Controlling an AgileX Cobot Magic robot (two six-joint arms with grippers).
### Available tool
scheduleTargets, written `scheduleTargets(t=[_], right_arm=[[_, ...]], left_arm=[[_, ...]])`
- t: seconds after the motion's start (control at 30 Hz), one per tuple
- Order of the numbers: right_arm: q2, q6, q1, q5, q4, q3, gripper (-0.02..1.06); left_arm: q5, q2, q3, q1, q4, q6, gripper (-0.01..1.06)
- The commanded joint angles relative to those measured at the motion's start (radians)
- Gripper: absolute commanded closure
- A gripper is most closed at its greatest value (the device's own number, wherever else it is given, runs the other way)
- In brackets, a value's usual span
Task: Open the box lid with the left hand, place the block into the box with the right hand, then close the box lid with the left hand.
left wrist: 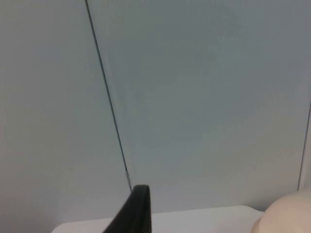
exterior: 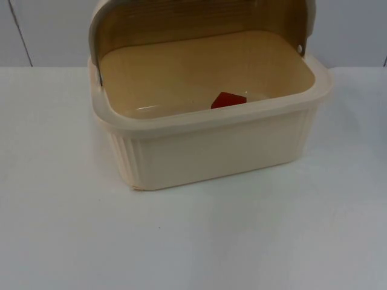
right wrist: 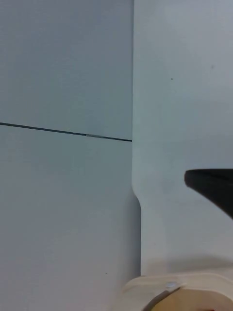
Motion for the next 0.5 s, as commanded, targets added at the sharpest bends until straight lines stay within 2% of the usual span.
scheduleTargets(t=[0.0, 0.3, 0.43, 0.47], right_arm=[[-0.006, 0.005, -0.007, -0.006, 0.002, -0.003, 0.00], [-0.006, 0.007, -0.007, -0.006, 0.002, -0.003, 0.00], [-0.006, 0.007, -0.007, -0.006, 0.002, -0.003, 0.00], [-0.006, 0.007, -0.007, -0.006, 0.002, -0.003, 0.00]], left_arm=[[-0.019, -0.004, 0.003, -0.001, 0.003, -0.006, 0.03], [-0.087, 0.110, -0.015, -0.001, 0.003, -0.006, 0.03], [-0.091, 0.240, -0.095, -0.001, 0.003, 0.007, 0.03], [-0.093, 0.314, -0.149, -0.001, 0.003, 0.016, 0.03]])
